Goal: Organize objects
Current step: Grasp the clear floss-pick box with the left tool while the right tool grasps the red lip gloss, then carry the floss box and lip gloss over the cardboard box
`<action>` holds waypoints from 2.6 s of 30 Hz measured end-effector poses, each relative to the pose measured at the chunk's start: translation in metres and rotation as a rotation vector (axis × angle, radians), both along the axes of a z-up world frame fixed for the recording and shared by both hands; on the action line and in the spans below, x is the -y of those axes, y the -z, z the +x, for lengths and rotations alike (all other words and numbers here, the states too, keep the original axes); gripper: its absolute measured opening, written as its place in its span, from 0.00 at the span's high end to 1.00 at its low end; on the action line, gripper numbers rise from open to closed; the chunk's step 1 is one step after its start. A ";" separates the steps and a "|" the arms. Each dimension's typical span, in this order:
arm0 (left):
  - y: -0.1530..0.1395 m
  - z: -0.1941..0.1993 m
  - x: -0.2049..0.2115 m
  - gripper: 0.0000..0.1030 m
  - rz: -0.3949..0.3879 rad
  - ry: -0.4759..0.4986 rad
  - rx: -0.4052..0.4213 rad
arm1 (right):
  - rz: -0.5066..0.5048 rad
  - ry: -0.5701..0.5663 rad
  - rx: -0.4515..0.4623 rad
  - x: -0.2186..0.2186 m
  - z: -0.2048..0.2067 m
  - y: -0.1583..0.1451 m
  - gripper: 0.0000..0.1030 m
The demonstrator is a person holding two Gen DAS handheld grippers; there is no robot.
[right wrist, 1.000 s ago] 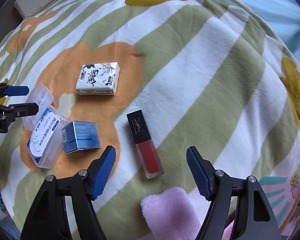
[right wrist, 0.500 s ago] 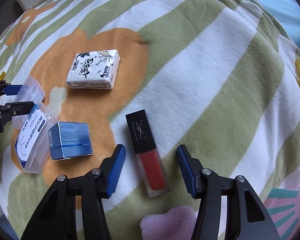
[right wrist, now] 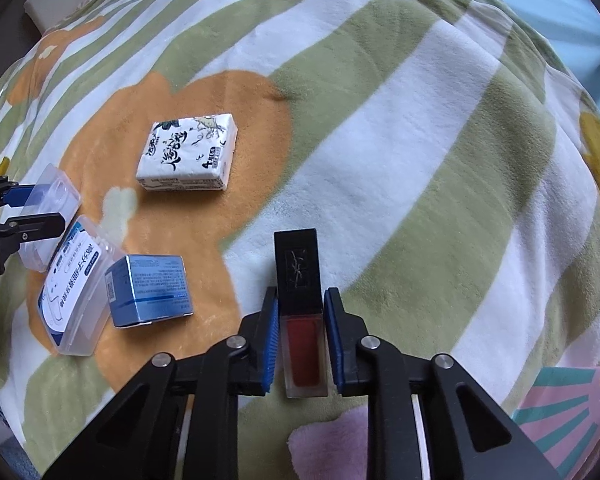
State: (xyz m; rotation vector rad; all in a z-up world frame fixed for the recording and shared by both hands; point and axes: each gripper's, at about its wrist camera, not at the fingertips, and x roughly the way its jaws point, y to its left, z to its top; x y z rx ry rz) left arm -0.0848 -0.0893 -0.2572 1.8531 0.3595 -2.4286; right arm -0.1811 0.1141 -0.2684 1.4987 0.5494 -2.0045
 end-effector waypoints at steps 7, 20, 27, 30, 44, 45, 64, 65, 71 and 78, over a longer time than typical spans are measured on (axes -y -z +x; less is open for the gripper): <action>-0.012 0.017 0.011 0.49 0.020 -0.025 -0.015 | -0.029 0.042 0.010 -0.009 0.012 -0.019 0.81; -0.111 0.020 0.004 0.49 -0.025 0.043 -0.109 | -0.098 0.220 -0.014 -0.009 0.038 -0.111 0.81; -0.176 0.022 -0.017 0.49 -0.058 0.124 -0.173 | -0.125 0.377 -0.022 -0.013 0.059 -0.173 0.81; -0.198 0.027 -0.030 0.49 -0.062 0.155 -0.190 | -0.138 0.443 -0.027 -0.017 0.077 -0.197 0.81; -0.237 0.058 -0.085 0.49 -0.037 0.267 -0.218 | -0.176 0.566 -0.060 -0.026 0.135 -0.244 0.81; -0.239 0.058 -0.086 0.49 -0.039 0.270 -0.221 | -0.178 0.569 -0.066 -0.026 0.136 -0.246 0.81; -0.266 0.020 -0.122 0.49 -0.051 0.375 -0.256 | -0.198 0.673 -0.118 -0.067 0.136 -0.271 0.81; -0.268 0.017 -0.128 0.49 -0.045 0.386 -0.259 | -0.195 0.686 -0.121 -0.073 0.136 -0.271 0.81; -0.272 -0.005 -0.181 0.49 -0.011 0.476 -0.274 | -0.173 0.792 -0.125 -0.122 0.142 -0.270 0.81; -0.255 -0.029 -0.265 0.49 0.027 0.628 -0.230 | -0.158 0.914 -0.091 -0.179 0.147 -0.250 0.81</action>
